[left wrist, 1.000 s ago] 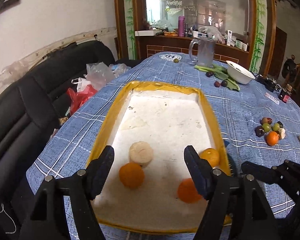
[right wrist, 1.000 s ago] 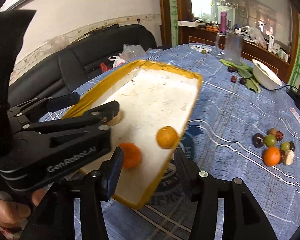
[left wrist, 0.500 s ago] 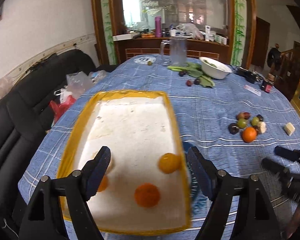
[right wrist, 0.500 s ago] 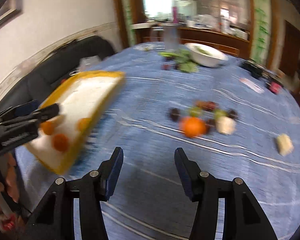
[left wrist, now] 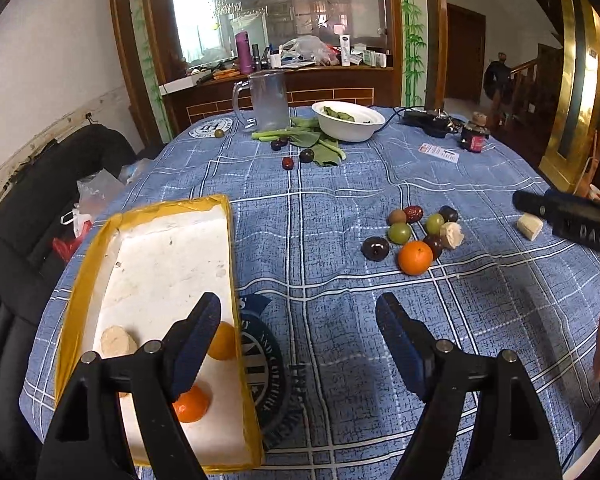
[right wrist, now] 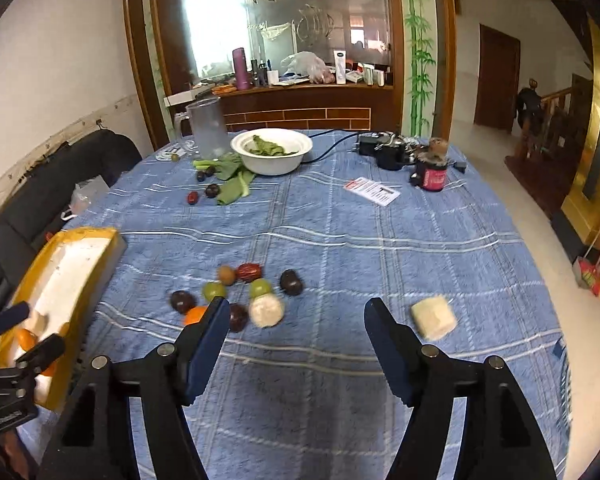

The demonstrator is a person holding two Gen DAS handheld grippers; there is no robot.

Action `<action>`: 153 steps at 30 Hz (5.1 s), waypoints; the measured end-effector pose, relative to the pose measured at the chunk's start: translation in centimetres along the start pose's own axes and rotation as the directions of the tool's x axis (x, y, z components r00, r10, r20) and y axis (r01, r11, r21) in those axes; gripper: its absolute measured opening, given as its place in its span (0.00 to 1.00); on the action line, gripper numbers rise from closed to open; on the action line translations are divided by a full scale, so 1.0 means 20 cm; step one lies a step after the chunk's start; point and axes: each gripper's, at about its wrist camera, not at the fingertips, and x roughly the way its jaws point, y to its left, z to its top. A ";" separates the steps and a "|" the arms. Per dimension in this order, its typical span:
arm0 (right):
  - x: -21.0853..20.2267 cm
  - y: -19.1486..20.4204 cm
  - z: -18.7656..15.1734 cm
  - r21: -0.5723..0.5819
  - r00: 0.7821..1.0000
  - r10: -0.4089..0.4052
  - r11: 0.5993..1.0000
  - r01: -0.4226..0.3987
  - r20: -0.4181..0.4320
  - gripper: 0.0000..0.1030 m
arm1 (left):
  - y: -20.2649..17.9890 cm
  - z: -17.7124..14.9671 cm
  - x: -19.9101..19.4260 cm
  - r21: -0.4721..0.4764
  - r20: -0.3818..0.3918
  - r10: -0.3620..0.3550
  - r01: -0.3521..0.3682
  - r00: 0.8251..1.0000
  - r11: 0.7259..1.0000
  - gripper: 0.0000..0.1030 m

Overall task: Organize fruits
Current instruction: 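Move both open tools back to the fruit pile, then grasp a mandarin with the left tool while the right tool grasps a pale cube chunk, then carry the mandarin and pale chunk to the tray and open both tools, then move both open tools back to the fruit pile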

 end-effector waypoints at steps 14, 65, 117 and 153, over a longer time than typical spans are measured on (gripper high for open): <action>0.34 -0.61 0.07 0.337 0.994 0.027 0.941 0.010 -0.103 0.56 | -0.17 0.07 0.15 0.008 -0.056 -0.114 0.114 0.992 0.993 0.77; 0.40 -0.38 0.01 0.248 0.939 0.317 0.928 -0.278 -0.132 0.37 | -0.25 0.04 0.26 0.019 -0.042 -0.137 0.138 0.990 0.990 0.33; 0.48 1.52 -0.09 -0.159 0.829 0.421 0.850 -0.502 -0.368 0.45 | 1.11 -0.08 0.32 -0.410 -0.157 -0.043 -0.026 0.987 0.912 0.60; 0.10 0.31 -0.22 0.013 0.950 0.274 0.961 -0.275 -0.152 0.60 | 0.11 -0.01 -0.13 -0.048 0.060 0.101 -0.098 0.993 0.994 0.77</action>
